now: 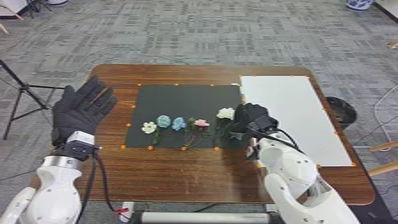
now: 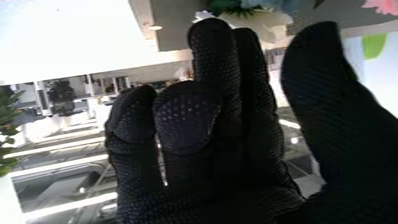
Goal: Arrange flowers
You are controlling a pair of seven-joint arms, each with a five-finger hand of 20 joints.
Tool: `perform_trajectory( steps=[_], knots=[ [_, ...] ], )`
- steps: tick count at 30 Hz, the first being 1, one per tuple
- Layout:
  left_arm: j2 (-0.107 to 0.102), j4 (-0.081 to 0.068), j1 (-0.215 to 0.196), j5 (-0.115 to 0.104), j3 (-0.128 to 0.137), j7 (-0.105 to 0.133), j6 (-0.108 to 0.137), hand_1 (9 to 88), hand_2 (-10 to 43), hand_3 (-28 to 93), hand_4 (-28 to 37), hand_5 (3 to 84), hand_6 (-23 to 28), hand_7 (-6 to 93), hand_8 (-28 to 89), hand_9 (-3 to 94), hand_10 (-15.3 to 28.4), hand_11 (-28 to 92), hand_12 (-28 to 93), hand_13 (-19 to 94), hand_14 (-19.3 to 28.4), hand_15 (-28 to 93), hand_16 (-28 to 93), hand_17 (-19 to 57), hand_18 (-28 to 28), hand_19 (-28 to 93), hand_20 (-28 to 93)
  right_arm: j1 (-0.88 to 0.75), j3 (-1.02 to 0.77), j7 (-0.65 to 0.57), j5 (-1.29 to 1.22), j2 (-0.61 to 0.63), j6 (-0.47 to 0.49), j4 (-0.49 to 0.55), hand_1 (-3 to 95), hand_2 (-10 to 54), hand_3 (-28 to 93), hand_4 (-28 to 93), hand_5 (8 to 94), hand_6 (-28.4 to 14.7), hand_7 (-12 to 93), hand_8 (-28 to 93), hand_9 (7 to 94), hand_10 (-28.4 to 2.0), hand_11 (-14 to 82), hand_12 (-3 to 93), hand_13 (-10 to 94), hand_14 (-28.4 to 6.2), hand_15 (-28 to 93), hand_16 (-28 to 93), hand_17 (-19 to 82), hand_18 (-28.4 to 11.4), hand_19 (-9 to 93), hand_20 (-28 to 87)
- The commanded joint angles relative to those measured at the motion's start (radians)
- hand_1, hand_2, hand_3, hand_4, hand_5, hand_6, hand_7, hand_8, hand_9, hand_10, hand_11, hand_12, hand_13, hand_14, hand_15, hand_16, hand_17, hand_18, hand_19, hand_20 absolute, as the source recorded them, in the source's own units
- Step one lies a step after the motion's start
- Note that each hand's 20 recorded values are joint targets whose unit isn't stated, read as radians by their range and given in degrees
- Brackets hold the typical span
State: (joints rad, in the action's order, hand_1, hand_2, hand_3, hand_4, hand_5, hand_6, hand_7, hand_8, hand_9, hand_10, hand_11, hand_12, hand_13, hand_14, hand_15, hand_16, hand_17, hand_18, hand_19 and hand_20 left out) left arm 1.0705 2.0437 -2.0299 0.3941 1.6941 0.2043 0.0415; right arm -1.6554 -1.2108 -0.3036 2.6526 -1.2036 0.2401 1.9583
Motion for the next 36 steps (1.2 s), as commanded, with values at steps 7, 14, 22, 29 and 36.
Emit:
perform_trajectory(
  steps=[7, 14, 22, 29, 36],
  knots=[
    [-0.008, -0.006, 0.008, -0.007, -0.005, 0.000, 0.001, 27.3, 17.8, 65, -28.3, 41.6, 7.5, 9.5, -9, 33.0, 13.1, 18, 8, 26, 14.4, 23, -4, -7.3, 15.2, 37, 9, -0.012, -0.069, -0.036, -0.136, -0.031, -0.215, 0.017, 30.7, -4.8, 70, -25, 67.3, -2.8, 20, -12, 72.1, -13.9, 29.9, 24.1, 71, -8.7, 69, 33, 39, -22.6, 84, 38],
    [-0.001, -0.001, -0.011, -0.018, 0.019, 0.022, 0.018, 27.6, 19.8, 59, -28.3, 41.2, 7.4, 8.2, -9, 32.9, 12.9, 16, 7, 25, 13.1, 20, -5, -6.8, 14.8, 36, 8, 0.014, -0.172, -0.079, -0.250, -0.081, -0.295, 0.035, 21.4, 5.9, 71, -21, 57.0, -6.9, 13, -9, 61.1, -18.2, 17.0, 17.8, 59, -14.9, 54, 22, 32, -22.0, 74, 25],
    [0.009, 0.003, -0.029, 0.145, 0.091, -0.002, 0.071, 33.0, 21.5, 44, -28.3, 39.8, 7.3, 6.0, -9, 31.7, 13.0, 15, 6, 23, 12.5, 17, -4, -6.8, 14.4, 35, 8, -0.013, -0.299, 0.024, -0.668, -0.127, -0.343, 0.072, 14.0, 9.0, 74, -22, 42.7, -8.8, 7, -8, 46.3, -19.6, 9.1, 14.3, 38, -19.1, 35, 13, 20, -19.9, 58, 14],
    [0.007, -0.008, -0.030, 0.138, 0.119, 0.027, 0.088, 31.9, 20.9, 46, -28.3, 38.3, 6.5, 5.2, -9, 30.8, 12.3, 13, 5, 21, 10.3, 13, -4, -6.8, 13.4, 34, 7, -0.049, -0.423, 0.246, -1.125, -0.198, -0.245, 0.048, 12.9, 9.6, 75, -25, 36.8, -6.0, 7, -8, 39.0, -16.0, 5.0, 12.2, 28, -14.9, 17, 12, 13, -15.1, 38, 10],
    [0.015, -0.014, -0.032, 0.085, 0.114, 0.066, 0.078, 29.9, 19.7, 52, -28.3, 36.9, 5.8, 5.5, -9, 29.1, 11.8, 12, 5, 20, 8.1, 11, -5, -5.3, 11.2, 31, 6, -0.098, -0.498, 0.282, -1.296, -0.258, -0.122, 0.089, 8.8, 11.3, 77, -27, 35.5, -5.5, 5, -8, 37.5, -13.5, 3.3, 11.5, 26, -12.2, 9, 13, 11, -13.4, 32, 10]
  ],
)
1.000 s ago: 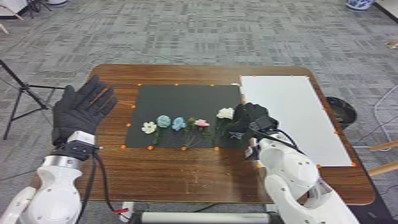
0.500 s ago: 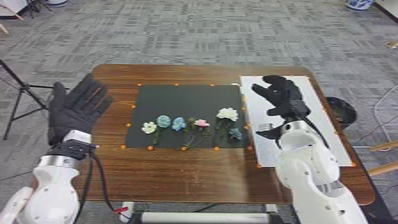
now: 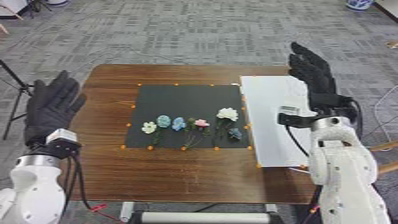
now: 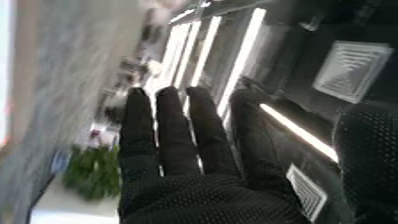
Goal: Arrange flowers
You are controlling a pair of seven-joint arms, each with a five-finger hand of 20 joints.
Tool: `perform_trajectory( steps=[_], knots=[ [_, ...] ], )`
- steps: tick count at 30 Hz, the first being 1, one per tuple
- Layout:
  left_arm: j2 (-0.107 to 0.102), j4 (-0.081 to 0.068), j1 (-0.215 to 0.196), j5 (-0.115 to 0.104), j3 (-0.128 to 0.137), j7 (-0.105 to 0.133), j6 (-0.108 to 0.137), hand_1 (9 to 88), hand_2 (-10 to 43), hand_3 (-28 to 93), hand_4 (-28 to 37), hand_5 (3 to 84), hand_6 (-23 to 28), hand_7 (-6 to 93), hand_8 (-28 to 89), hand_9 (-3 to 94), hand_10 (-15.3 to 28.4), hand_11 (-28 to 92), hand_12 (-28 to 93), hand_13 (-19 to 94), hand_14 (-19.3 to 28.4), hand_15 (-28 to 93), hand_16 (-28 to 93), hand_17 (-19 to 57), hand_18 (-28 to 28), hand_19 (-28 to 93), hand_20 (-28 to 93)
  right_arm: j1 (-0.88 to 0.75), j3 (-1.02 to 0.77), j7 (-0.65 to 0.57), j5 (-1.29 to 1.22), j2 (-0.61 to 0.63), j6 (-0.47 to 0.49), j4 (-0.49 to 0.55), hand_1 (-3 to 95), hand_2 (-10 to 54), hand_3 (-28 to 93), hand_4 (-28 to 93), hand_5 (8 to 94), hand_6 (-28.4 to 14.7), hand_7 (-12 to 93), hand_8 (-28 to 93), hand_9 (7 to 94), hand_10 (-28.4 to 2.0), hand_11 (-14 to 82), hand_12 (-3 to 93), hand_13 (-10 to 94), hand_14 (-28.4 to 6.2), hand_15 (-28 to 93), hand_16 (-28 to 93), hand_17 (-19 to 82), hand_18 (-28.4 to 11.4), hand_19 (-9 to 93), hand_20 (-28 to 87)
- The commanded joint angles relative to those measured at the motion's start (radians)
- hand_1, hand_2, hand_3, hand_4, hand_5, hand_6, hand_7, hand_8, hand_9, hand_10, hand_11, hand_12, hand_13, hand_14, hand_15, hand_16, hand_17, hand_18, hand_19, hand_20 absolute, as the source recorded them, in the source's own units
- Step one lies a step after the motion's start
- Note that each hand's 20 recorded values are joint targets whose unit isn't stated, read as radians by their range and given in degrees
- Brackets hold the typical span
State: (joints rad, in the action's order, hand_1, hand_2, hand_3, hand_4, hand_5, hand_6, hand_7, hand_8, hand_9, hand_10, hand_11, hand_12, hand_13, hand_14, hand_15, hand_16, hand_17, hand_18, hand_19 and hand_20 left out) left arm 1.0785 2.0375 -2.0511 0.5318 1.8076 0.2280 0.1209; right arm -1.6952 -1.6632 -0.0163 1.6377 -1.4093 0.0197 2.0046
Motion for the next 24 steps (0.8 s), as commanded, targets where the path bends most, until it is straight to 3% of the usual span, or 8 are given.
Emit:
perform_trajectory(
  steps=[1, 7, 12, 14, 16, 17, 19, 24],
  knots=[
    [0.006, -0.010, -0.007, -0.054, -0.001, 0.044, 0.001, 29.8, 19.7, 52, -28.3, 36.9, 5.8, 5.5, -9, 29.1, 11.8, 12, 5, 20, 7.9, 10, -5, -5.1, 11.0, 31, 6, -0.068, -0.051, -0.010, -0.287, -0.059, 0.106, 0.055, 8.3, 11.3, 77, -27, 35.3, -5.8, 4, -8, 37.0, -13.7, 3.1, 11.3, 26, -11.9, 8, 13, 11, -13.3, 31, 10],
    [-0.048, -0.038, 0.065, -0.068, -0.038, 0.058, 0.009, 30.1, 19.4, 53, -28.3, 36.7, 5.8, 5.5, -9, 28.1, 11.5, 12, 4, 19, 7.1, 8, -6, -4.2, 9.7, 30, 5, -0.066, -0.046, 0.006, -0.316, -0.060, 0.115, 0.082, 6.9, 11.5, 76, -26, 35.5, -6.9, 3, -8, 35.7, -13.7, 2.8, 10.8, 25, -11.7, 6, 13, 11, -13.6, 29, 11],
    [-0.053, -0.041, 0.108, -0.074, -0.078, 0.071, -0.002, 29.8, 19.5, 53, -28.3, 36.4, 5.7, 5.7, -9, 27.7, 11.4, 12, 4, 19, 7.1, 8, -5, -4.1, 9.5, 30, 5, -0.030, -0.061, 0.017, -0.310, -0.045, 0.134, 0.075, 6.7, 11.7, 76, -26, 34.9, -6.5, 3, -8, 34.6, -13.9, 2.5, 10.6, 25, -12.0, 6, 14, 11, -14.1, 30, 12],
    [-0.050, -0.029, 0.105, -0.079, -0.092, 0.070, 0.010, 29.9, 19.6, 53, -28.3, 36.4, 5.7, 5.8, -9, 27.6, 11.3, 12, 4, 19, 7.1, 8, -5, -4.1, 9.5, 30, 5, -0.039, -0.062, 0.034, -0.308, -0.050, 0.127, 0.074, 6.7, 11.7, 76, -26, 34.8, -6.5, 3, -8, 34.5, -13.9, 2.5, 10.6, 25, -12.1, 6, 14, 10, -14.2, 30, 12],
    [-0.035, -0.012, 0.081, -0.056, -0.090, 0.066, 0.003, 30.1, 19.6, 53, -28.3, 36.4, 5.7, 6.0, -9, 27.5, 11.3, 12, 4, 19, 7.1, 8, -5, -4.1, 9.5, 30, 6, -0.058, -0.066, 0.038, -0.320, -0.059, 0.151, 0.072, 6.6, 11.7, 76, -26, 34.8, -6.4, 3, -8, 34.4, -13.9, 2.5, 10.5, 25, -12.0, 5, 14, 10, -14.2, 30, 12],
    [-0.029, -0.005, 0.075, -0.058, -0.091, 0.064, 0.006, 29.7, 19.6, 54, -28.3, 36.4, 5.7, 6.1, -9, 27.5, 11.3, 12, 4, 19, 7.2, 9, -5, -4.1, 9.5, 30, 6, -0.065, -0.069, 0.037, -0.323, -0.062, 0.167, 0.072, 6.5, 11.7, 76, -26, 34.7, -6.3, 3, -8, 34.3, -14.0, 2.5, 10.5, 25, -12.0, 5, 14, 10, -14.3, 30, 12],
    [-0.022, -0.003, 0.073, -0.064, -0.091, 0.066, -0.003, 29.5, 19.7, 54, -28.3, 36.5, 5.8, 6.1, -9, 27.5, 11.4, 12, 4, 19, 7.4, 9, -5, -4.2, 9.6, 30, 6, -0.080, -0.081, 0.028, -0.321, -0.071, 0.199, 0.081, 5.5, 11.3, 76, -26, 34.7, -6.2, 3, -8, 34.1, -14.1, 2.4, 10.5, 24, -12.1, 5, 15, 10, -14.4, 29, 12],
    [-0.004, 0.018, 0.056, -0.053, -0.072, 0.085, 0.012, 29.0, 19.7, 55, -28.3, 36.6, 5.9, 6.3, -9, 27.5, 11.4, 13, 4, 19, 7.8, 10, -5, -4.7, 10.1, 31, 6, -0.091, -0.097, 0.022, -0.326, -0.087, 0.227, 0.095, 4.5, 10.8, 76, -26, 34.6, -6.3, 2, -8, 33.1, -15.3, 2.1, 10.6, 23, -12.4, 5, 15, 10, -14.7, 29, 12]
  ],
)
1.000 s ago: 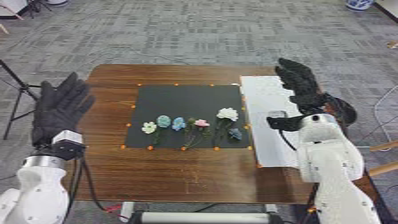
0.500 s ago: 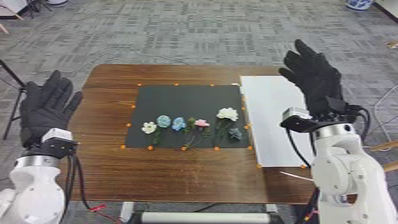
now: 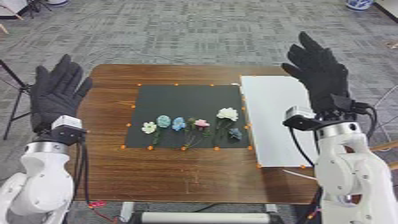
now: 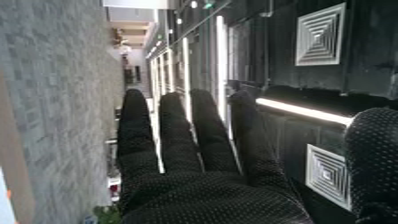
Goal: Arrange flowers
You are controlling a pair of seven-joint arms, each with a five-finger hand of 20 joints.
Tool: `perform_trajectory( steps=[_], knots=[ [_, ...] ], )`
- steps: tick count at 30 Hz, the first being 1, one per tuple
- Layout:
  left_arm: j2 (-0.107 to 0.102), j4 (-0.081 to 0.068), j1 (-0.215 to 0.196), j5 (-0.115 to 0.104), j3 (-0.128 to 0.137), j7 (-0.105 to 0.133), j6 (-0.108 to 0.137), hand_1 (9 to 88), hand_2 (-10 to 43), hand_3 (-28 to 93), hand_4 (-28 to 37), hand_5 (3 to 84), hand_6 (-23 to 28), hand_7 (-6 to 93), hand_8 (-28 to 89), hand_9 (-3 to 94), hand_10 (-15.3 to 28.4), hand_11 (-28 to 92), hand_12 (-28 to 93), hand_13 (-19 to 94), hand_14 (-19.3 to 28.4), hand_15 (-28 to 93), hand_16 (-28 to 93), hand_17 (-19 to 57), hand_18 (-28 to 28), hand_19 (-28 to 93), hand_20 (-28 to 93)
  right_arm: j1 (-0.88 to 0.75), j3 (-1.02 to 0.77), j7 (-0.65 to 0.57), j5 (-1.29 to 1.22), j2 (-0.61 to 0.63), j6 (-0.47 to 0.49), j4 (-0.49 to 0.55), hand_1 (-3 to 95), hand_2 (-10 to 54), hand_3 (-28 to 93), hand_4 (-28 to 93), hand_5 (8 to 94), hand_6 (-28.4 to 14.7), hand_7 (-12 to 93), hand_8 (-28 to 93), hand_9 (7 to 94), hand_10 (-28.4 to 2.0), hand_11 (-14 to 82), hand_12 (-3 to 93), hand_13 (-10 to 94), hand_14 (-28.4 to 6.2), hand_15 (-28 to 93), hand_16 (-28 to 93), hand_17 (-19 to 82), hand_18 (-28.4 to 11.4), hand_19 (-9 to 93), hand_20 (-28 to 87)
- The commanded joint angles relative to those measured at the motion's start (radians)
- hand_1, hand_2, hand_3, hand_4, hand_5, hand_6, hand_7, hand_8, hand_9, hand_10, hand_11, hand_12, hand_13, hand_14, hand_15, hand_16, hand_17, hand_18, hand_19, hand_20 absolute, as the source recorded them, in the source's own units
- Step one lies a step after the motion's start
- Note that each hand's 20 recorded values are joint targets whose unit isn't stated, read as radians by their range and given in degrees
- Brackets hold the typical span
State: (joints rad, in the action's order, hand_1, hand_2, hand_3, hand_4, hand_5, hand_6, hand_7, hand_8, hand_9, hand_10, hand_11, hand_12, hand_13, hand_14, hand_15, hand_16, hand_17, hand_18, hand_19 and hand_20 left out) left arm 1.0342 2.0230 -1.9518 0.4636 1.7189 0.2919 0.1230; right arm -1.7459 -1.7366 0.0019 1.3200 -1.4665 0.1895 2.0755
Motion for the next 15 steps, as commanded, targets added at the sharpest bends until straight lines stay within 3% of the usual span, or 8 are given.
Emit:
perform_trajectory(
  steps=[1, 3, 6, 8, 11, 15],
  knots=[
    [0.042, 0.033, -0.044, 0.016, 0.018, 0.018, 0.013, 28.8, 19.7, 55, -28.3, 36.6, 5.9, 6.3, -9, 27.5, 11.4, 13, 4, 19, 7.8, 10, -5, -4.7, 10.2, 31, 6, -0.045, -0.028, 0.003, -0.013, -0.034, 0.063, 0.027, 4.3, 10.7, 76, -26, 34.6, -6.3, 2, -8, 33.0, -15.4, 2.1, 10.6, 23, -12.5, 5, 15, 10, -14.8, 29, 12],
    [0.047, 0.038, -0.054, 0.014, 0.024, 0.020, 0.004, 28.8, 19.7, 55, -28.3, 36.7, 6.0, 6.4, -9, 27.5, 11.4, 13, 4, 19, 7.8, 10, -5, -4.7, 10.4, 31, 6, -0.054, -0.030, 0.003, -0.010, -0.035, 0.067, 0.033, 4.2, 10.7, 75, -25, 34.6, -6.4, 2, -8, 32.9, -15.5, 2.0, 10.6, 23, -12.5, 4, 15, 10, -14.8, 29, 12],
    [0.044, 0.032, -0.036, 0.012, 0.015, 0.020, 0.001, 29.0, 19.7, 55, -28.3, 36.9, 6.1, 6.4, -9, 27.5, 11.4, 13, 4, 19, 7.8, 10, -6, -4.8, 10.5, 32, 5, -0.064, -0.046, 0.008, -0.005, -0.036, 0.084, 0.044, 4.2, 10.6, 75, -25, 34.6, -6.5, 2, -7, 32.7, -15.6, 2.0, 10.6, 23, -12.5, 4, 15, 9, -14.9, 28, 12],
    [0.039, 0.035, -0.025, 0.011, 0.001, 0.022, 0.015, 28.7, 19.7, 56, -28.3, 37.0, 6.2, 6.3, -9, 27.5, 11.5, 13, 4, 19, 7.9, 10, -6, -4.9, 10.6, 32, 5, -0.063, -0.054, 0.012, -0.003, -0.026, 0.082, 0.047, 4.2, 10.6, 75, -25, 34.6, -6.5, 2, -7, 32.6, -15.7, 1.9, 10.6, 23, -12.5, 4, 16, 9, -14.9, 28, 12],
    [0.039, 0.022, 0.006, 0.014, -0.022, 0.017, 0.006, 28.3, 19.8, 56, -28.3, 37.2, 6.3, 6.3, -9, 27.7, 11.5, 13, 4, 20, 8.2, 10, -5, -5.0, 10.8, 32, 5, -0.068, -0.067, 0.018, -0.006, -0.022, 0.070, 0.052, 4.2, 10.6, 75, -25, 34.5, -6.4, 2, -7, 32.4, -15.7, 1.9, 10.6, 23, -12.5, 4, 16, 9, -14.9, 28, 12],
    [0.039, 0.026, 0.008, 0.031, -0.018, 0.014, 0.002, 28.1, 19.8, 57, -28.3, 37.3, 6.3, 6.3, -9, 27.8, 11.5, 13, 4, 20, 8.2, 11, -6, -5.2, 11.0, 32, 5, -0.079, -0.069, 0.017, -0.015, -0.021, 0.070, 0.059, 4.3, 10.7, 75, -25, 34.7, -6.3, 2, -7, 32.5, -15.6, 1.9, 10.7, 23, -12.6, 4, 16, 9, -15.1, 29, 12]
  ],
)
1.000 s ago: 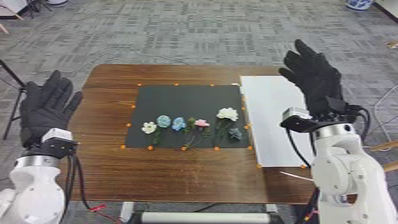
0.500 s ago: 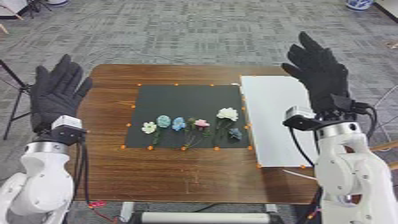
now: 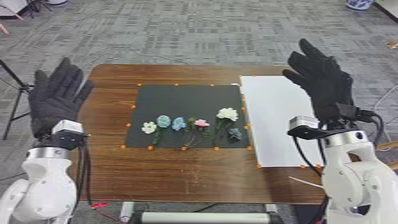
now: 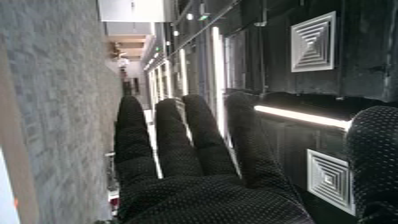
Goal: Arrange flowers
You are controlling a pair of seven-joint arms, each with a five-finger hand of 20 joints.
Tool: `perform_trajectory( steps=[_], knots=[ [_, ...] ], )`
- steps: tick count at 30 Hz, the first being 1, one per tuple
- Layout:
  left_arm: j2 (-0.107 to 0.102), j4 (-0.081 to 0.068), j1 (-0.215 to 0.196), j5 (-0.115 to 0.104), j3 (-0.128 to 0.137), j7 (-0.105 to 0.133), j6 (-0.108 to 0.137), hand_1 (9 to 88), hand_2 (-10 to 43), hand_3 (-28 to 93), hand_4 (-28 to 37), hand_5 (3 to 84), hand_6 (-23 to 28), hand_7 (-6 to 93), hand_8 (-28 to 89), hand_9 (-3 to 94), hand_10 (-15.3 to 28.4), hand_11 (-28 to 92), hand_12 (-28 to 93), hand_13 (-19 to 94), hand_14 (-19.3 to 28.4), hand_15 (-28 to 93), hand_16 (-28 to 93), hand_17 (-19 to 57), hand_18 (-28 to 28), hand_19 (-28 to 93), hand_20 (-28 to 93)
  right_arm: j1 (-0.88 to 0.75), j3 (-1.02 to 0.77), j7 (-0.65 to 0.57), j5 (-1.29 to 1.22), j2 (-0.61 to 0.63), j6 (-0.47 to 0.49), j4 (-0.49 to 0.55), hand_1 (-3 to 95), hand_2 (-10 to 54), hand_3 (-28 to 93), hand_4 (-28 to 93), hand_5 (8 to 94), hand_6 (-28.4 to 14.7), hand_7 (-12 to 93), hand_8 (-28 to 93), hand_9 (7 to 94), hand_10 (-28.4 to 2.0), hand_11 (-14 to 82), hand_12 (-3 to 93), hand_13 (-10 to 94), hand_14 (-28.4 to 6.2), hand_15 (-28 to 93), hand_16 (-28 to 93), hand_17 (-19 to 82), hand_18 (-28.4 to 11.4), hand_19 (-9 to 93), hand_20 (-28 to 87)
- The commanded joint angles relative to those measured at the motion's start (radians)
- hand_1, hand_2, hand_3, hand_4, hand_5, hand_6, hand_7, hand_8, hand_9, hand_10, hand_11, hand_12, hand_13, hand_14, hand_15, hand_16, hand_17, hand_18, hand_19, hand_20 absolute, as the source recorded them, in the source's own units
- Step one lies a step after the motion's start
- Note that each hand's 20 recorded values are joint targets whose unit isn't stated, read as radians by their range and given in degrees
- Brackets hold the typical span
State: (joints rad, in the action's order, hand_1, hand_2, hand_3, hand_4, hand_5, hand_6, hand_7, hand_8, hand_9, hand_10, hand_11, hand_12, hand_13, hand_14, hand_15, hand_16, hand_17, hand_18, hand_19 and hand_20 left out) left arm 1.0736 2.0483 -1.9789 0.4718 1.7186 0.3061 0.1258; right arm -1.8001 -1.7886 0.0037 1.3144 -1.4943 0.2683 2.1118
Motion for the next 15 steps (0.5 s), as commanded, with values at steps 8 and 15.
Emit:
perform_trajectory(
  steps=[8, 15],
  knots=[
    [-0.007, 0.020, 0.008, 0.022, 0.001, 0.016, 0.014, 27.7, 19.8, 58, -28.3, 37.7, 6.4, 6.2, -9, 28.1, 11.6, 14, 4, 20, 8.6, 11, -6, -5.6, 11.7, 33, 6, -0.041, 0.004, 0.026, -0.017, 0.004, -0.018, 0.028, 4.7, 10.9, 75, -25, 35.3, -6.1, 3, -7, 33.0, -15.8, 2.1, 10.7, 24, -12.7, 4, 17, 10, -15.5, 29, 12],
    [0.005, 0.038, -0.034, 0.022, 0.025, 0.014, 0.009, 27.8, 19.8, 58, -28.3, 38.0, 6.5, 6.3, -9, 28.4, 11.8, 14, 4, 20, 8.7, 11, -6, -5.6, 12.0, 34, 6, -0.033, -0.007, 0.025, -0.019, 0.009, 0.007, 0.032, 4.9, 11.0, 75, -25, 35.7, -5.7, 3, -7, 33.4, -15.6, 2.2, 10.8, 25, -12.6, 4, 17, 10, -15.4, 29, 12]
  ],
)
